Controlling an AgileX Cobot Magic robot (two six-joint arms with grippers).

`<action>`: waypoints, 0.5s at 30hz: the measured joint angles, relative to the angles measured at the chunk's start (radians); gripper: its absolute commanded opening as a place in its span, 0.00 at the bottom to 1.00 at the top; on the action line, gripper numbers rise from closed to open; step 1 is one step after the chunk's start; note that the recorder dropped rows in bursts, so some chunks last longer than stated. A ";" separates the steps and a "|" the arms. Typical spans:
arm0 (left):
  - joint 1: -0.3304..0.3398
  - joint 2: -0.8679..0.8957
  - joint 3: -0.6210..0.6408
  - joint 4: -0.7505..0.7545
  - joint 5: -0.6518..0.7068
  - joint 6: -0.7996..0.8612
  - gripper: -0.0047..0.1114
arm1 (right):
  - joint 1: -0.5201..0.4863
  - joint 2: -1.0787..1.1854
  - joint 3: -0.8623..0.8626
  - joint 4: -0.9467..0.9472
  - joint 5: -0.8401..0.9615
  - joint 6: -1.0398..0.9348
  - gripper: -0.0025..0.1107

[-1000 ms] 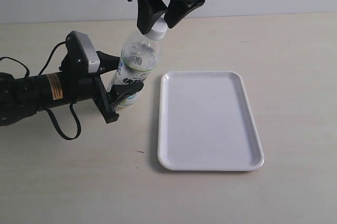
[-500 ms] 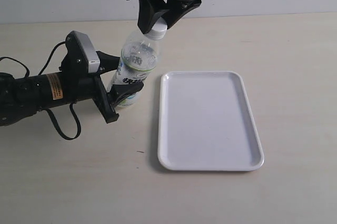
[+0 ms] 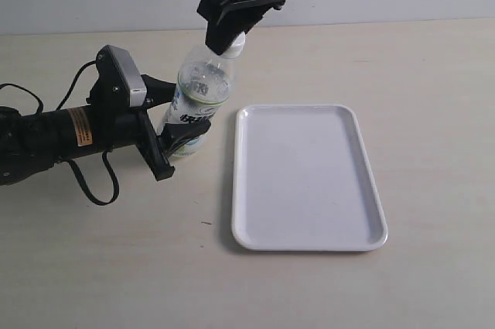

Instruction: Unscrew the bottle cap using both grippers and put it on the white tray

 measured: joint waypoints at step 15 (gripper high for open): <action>0.000 0.000 0.000 -0.001 0.000 0.000 0.04 | 0.000 0.000 0.000 0.002 -0.004 -0.365 0.02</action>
